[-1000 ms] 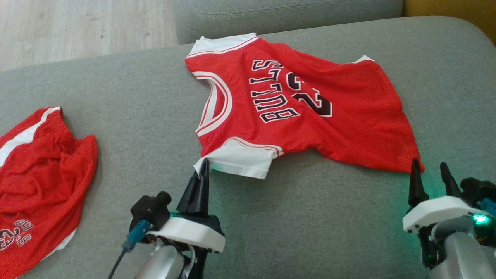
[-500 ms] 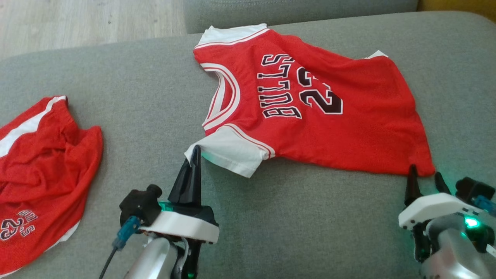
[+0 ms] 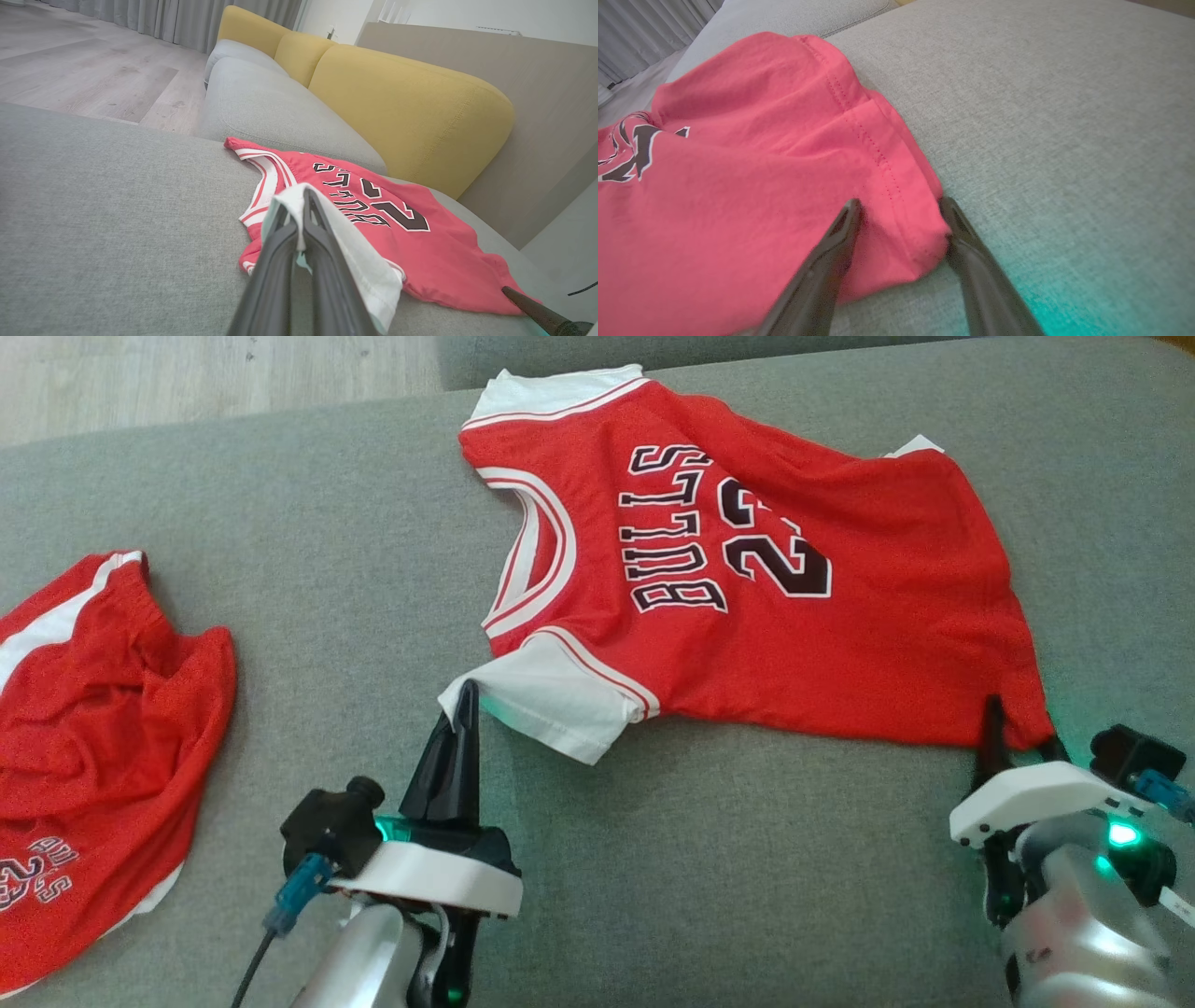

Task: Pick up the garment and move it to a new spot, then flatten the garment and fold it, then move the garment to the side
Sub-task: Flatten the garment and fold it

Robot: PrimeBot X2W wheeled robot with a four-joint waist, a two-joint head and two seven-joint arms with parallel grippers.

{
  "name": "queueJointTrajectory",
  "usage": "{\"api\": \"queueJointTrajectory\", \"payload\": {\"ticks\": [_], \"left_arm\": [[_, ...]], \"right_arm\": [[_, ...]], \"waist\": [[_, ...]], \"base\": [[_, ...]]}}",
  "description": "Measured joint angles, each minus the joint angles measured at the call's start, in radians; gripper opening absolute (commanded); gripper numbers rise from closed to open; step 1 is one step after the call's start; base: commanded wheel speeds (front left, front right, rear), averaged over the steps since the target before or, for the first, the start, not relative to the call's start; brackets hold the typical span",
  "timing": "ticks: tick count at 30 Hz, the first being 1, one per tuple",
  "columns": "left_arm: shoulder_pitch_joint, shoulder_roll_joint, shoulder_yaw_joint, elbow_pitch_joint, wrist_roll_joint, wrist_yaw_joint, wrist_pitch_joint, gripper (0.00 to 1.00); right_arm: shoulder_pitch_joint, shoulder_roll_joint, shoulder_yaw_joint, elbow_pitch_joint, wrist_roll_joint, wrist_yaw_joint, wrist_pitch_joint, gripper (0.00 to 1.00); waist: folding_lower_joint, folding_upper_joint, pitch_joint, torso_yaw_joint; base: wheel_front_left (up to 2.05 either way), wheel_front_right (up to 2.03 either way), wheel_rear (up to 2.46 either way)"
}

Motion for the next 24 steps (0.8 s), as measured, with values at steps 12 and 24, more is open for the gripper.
{"api": "queueJointTrajectory", "payload": {"ticks": [12,24], "left_arm": [[0.0,-0.002,0.049,-0.002,0.009,-0.004,0.0,0.0],[0.009,-0.004,0.164,-0.116,0.018,-0.028,-0.002,0.0]], "right_arm": [[-0.001,0.001,0.021,-0.104,-0.001,0.0,0.003,0.0],[0.083,0.004,0.156,-0.429,-0.023,0.0,0.034,0.0]], "waist": [[0.0,0.0,-0.028,-0.007],[-0.0002,0.0,-0.13,-0.025]], "base": [[0.0,0.0,0.0],[0.0,0.0,0.0]]}}
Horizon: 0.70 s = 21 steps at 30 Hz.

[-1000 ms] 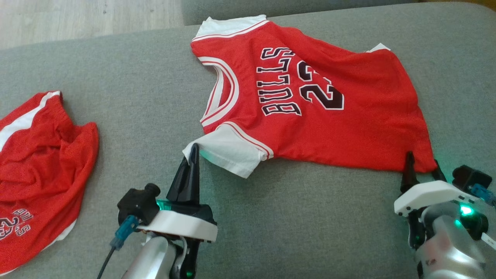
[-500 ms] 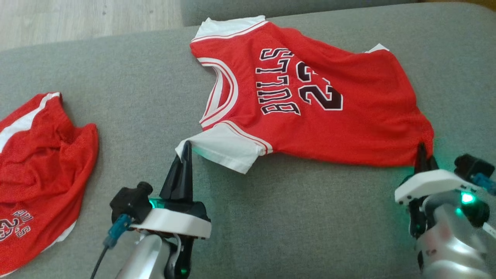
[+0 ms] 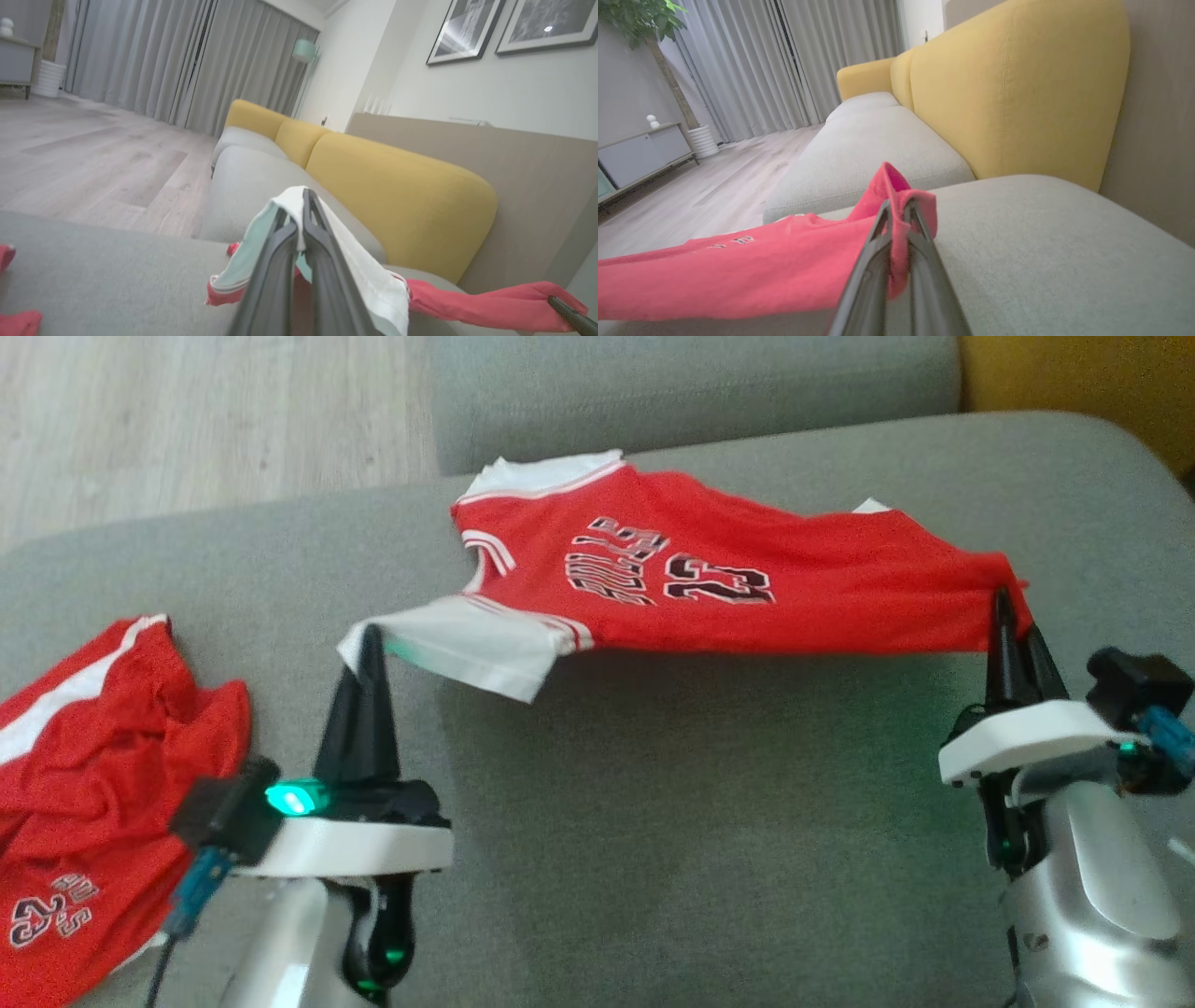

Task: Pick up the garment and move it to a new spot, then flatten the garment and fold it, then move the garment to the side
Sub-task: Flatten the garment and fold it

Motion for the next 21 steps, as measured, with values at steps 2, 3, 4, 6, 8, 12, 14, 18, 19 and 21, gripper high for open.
{"api": "queueJointTrajectory", "payload": {"ticks": [2,3,4,6,8,12,14,18,19,21], "left_arm": [[0.007,0.001,0.024,-0.033,0.0,-0.004,-0.001,0.0],[0.013,0.002,0.032,-0.049,0.0,-0.004,-0.001,0.0],[0.017,0.002,0.04,-0.064,0.0,-0.006,-0.001,0.0],[0.033,0.004,0.057,-0.097,-0.001,-0.011,-0.001,0.0],[0.055,0.008,0.059,-0.12,-0.004,-0.012,-0.001,0.0],[0.132,0.027,0.059,-0.185,-0.005,-0.011,0.003,0.0],[0.171,0.028,0.06,-0.234,-0.034,-0.011,0.017,0.0],[0.184,0.03,0.068,-0.34,-0.077,-0.002,0.072,0.0],[0.167,0.032,0.069,-0.364,-0.083,-0.001,0.094,0.0],[0.102,0.037,0.069,-0.395,-0.101,0.002,0.145,0.0]], "right_arm": [[0.011,0.0,0.018,-0.063,-0.004,0.0,0.034,0.0],[0.019,0.0,0.027,-0.094,-0.004,0.0,0.052,0.0],[0.031,-0.001,0.033,-0.128,-0.002,0.0,0.069,0.0],[0.061,-0.006,0.051,-0.196,0.013,0.0,0.111,0.0],[0.1,-0.023,0.065,-0.262,0.028,0.0,0.149,0.0],[0.193,-0.046,0.073,-0.386,0.063,0.0,0.221,0.0],[0.237,-0.045,0.062,-0.443,0.088,0.0,0.255,0.0],[0.274,-0.043,0.031,-0.549,0.096,0.0,0.323,0.0],[0.271,-0.041,0.023,-0.574,0.096,0.0,0.342,0.0],[0.255,-0.038,0.014,-0.607,0.095,0.0,0.382,0.0]], "waist": [[0.0,0.0,-0.02,-0.005],[0.0,0.0,-0.031,-0.008],[0.0,0.0,-0.04,-0.011],[-0.0001,0.0,-0.057,-0.018],[-0.0001,0.0,-0.068,-0.024],[0.0,0.0,-0.08,-0.032],[0.0,0.0,-0.081,-0.029],[0.0,0.0,-0.075,-0.016],[0.0,0.0,-0.072,-0.012],[0.0,0.0,-0.062,-0.005]], "base": [[0.0,0.0,0.0],[0.0,0.0,0.0],[0.0,0.0,0.0],[0.0,0.0,0.0],[0.0,0.0,0.0],[0.0,0.0,0.0],[0.0,0.0,0.0],[0.0,0.0,0.0],[0.0,0.0,0.0],[0.0,0.0,0.0]]}}
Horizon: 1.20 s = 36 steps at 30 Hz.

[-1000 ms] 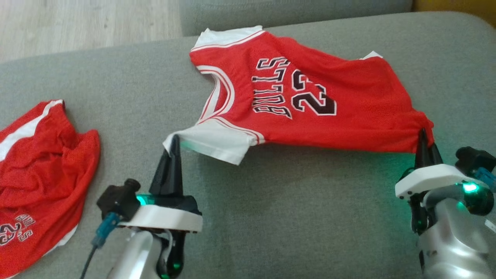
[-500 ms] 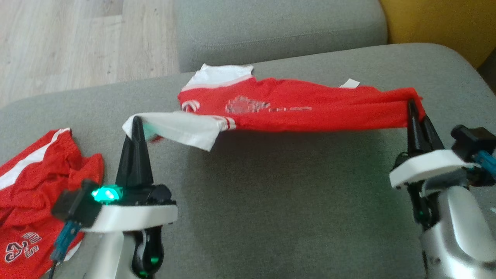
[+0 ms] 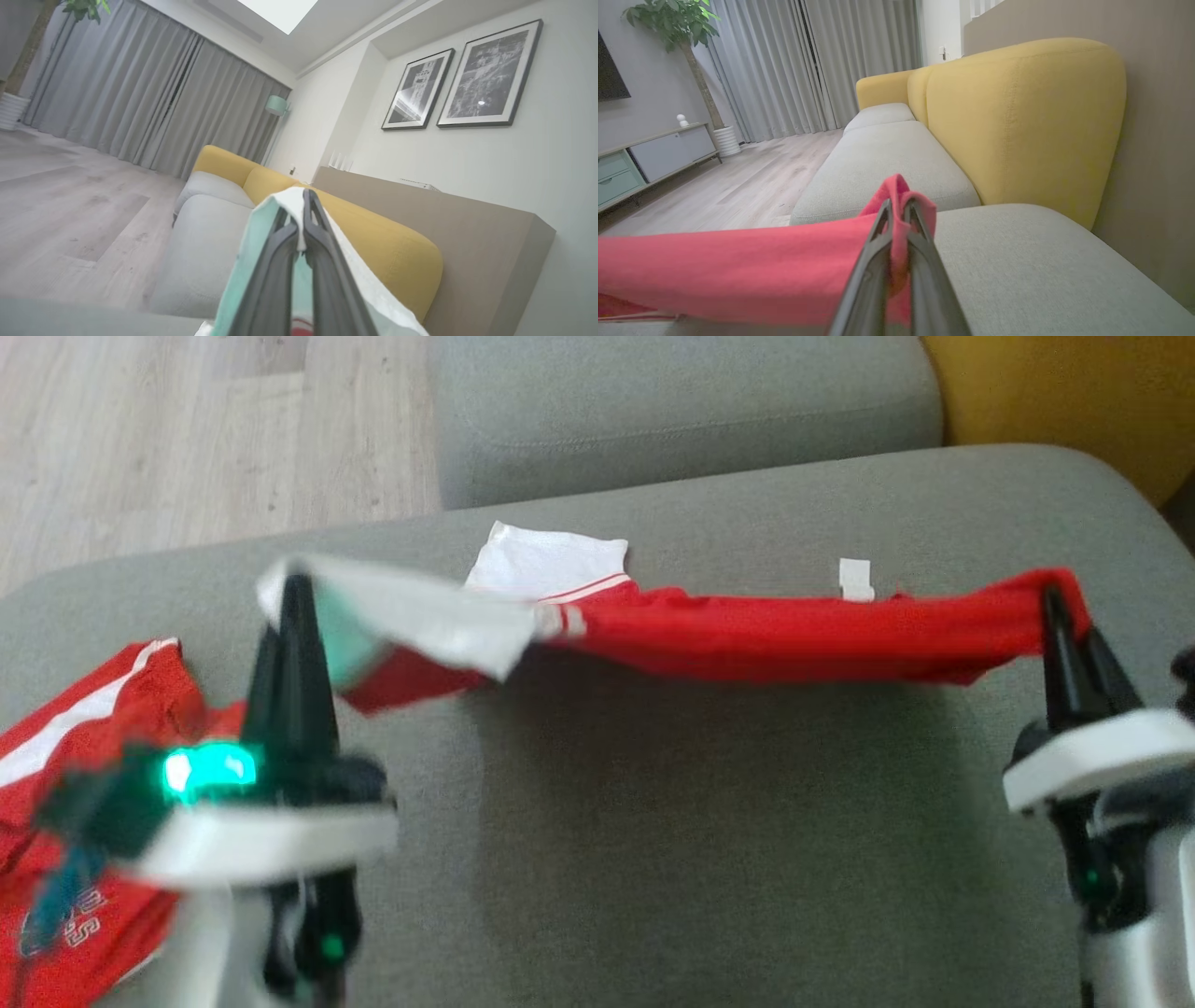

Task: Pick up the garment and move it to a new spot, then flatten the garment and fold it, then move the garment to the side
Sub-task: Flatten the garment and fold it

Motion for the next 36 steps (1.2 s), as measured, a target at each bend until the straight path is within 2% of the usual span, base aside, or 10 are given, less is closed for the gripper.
{"api": "queueJointTrajectory", "payload": {"ticks": [6,9,12,15,19,21,23,26,31,36], "left_arm": [[-0.43,0.034,0.002,0.095,-0.03,0.023,0.217,0.0],[-0.729,0.042,0.014,0.272,-0.066,0.03,0.327,0.0],[-1.01,0.054,0.044,0.477,-0.075,0.022,0.351,0.0],[-1.256,0.063,0.082,0.687,-0.065,0.005,0.282,0.0],[-1.52,0.08,0.09,0.89,0.016,0.003,0.075,0.0],[-1.618,0.08,0.084,0.964,0.043,-0.02,-0.03,0.0],[-1.686,0.078,0.082,1.035,0.063,-0.03,-0.11,0.0],[-1.72,0.071,0.077,1.112,0.066,-0.048,-0.141,0.0],[-1.719,0.064,0.031,1.167,0.076,-0.058,-0.152,0.0],[-1.655,0.066,-0.032,1.121,0.048,-0.058,-0.153,0.0]], "right_arm": [[-0.255,0.003,-0.006,-0.001,-0.04,0.0,0.174,0.0],[-0.52,-0.001,0.001,0.101,-0.035,0.0,0.251,0.0],[-0.793,-0.005,0.007,0.273,-0.049,0.0,0.263,0.0],[-1.028,-0.001,0.015,0.459,-0.092,0.0,0.159,0.0],[-1.272,0.011,-0.028,0.669,-0.155,0.0,-0.068,0.0],[-1.356,0.013,-0.042,0.757,-0.18,0.0,-0.179,0.0],[-1.405,0.016,-0.063,0.836,-0.197,0.0,-0.276,0.0],[-1.423,0.017,-0.056,0.94,-0.197,0.0,-0.361,0.0],[-1.423,0.017,-0.056,1.071,-0.197,0.0,-0.39,0.0],[-1.407,0.009,-0.058,1.166,-0.219,0.0,-0.394,0.0]], "waist": [[0.0002,0.0,0.094,0.016],[0.0004,0.0,0.178,0.019],[0.0007,0.0,0.272,0.018],[0.0008,-0.0001,0.364,0.012],[0.0007,-0.0001,0.469,0.0],[0.0007,-0.0001,0.51,-0.006],[0.0007,-0.0001,0.538,-0.013],[0.0004,-0.0001,0.556,-0.017],[-0.0001,-0.0001,0.57,0.002],[0.0003,-0.0001,0.581,0.027]], "base": [[0.0,0.0,0.0],[0.0,0.0,0.0],[0.0,0.0,0.0],[0.0,0.0,0.0],[0.0,0.0,0.0],[0.0,0.0,0.0],[0.0,0.0,0.0],[0.0,0.0,0.0],[0.0,0.0,0.0],[0.0,0.0,0.0]]}}
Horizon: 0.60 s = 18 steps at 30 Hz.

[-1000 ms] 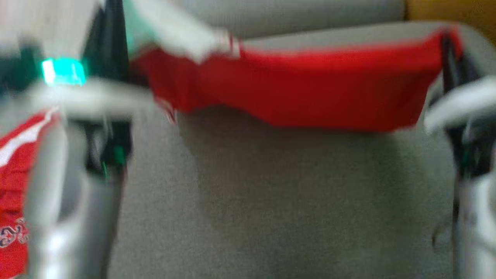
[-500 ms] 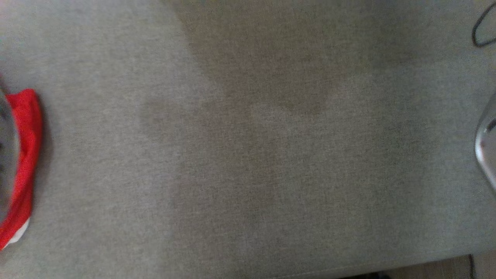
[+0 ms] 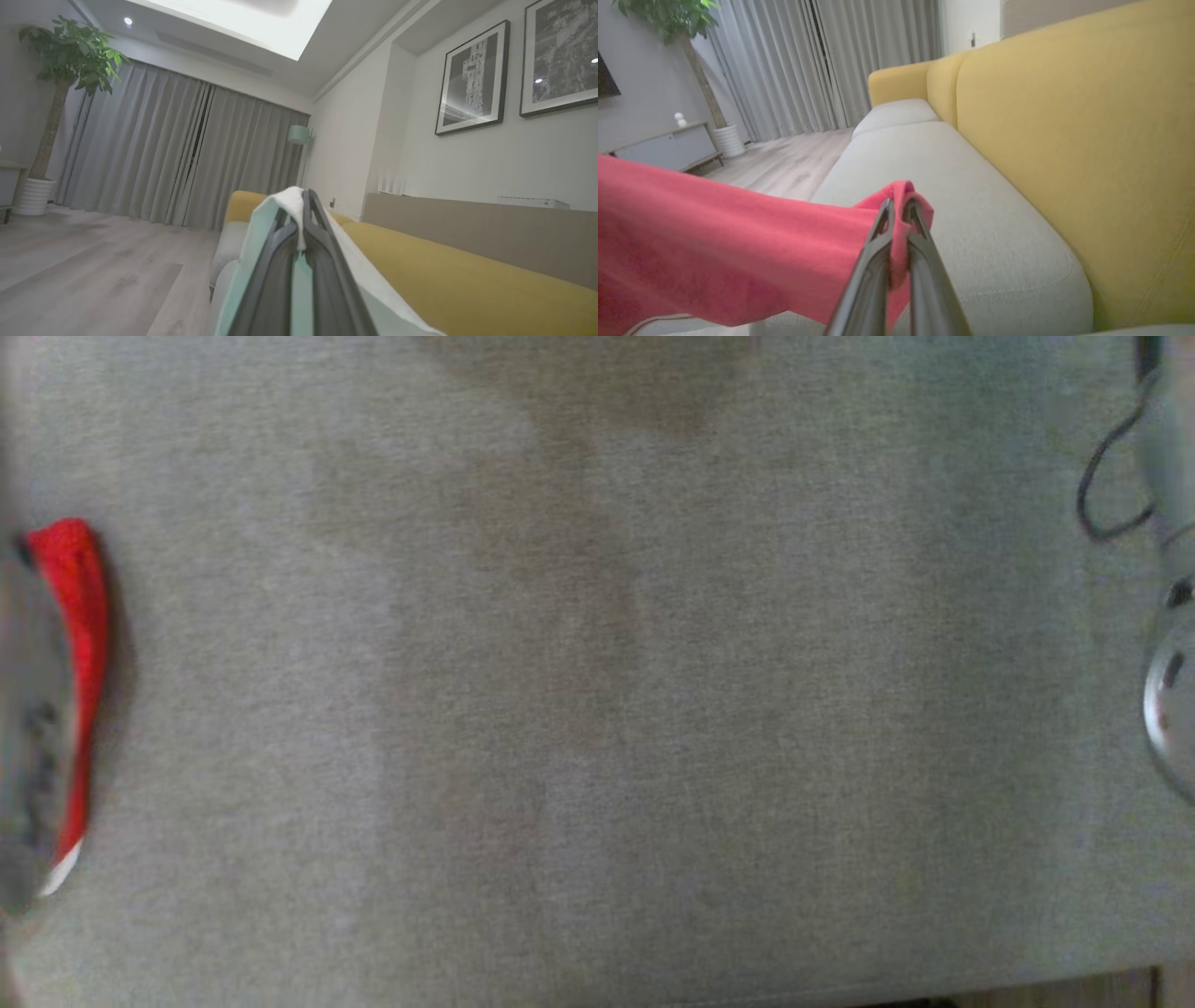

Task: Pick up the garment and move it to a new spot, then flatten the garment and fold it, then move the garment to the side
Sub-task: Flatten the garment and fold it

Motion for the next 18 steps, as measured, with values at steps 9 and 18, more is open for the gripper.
{"api": "queueJointTrajectory", "payload": {"ticks": [9,18], "left_arm": [[0.427,0.063,-0.168,-0.11,-0.197,-0.007,0.0,0.0],[0.83,0.186,-0.326,-0.26,-0.35,-0.007,0.002,0.0]], "right_arm": [[0.226,-0.047,0.075,0.135,-0.019,0.0,0.049,0.0],[0.45,-0.062,0.238,0.145,0.088,0.0,0.14,0.0]], "waist": [[-0.0002,0.0001,-0.09,0.029],[-0.0005,0.0001,-0.239,0.05]], "base": [[0.0,0.0,0.0],[0.0,0.0,0.0]]}}
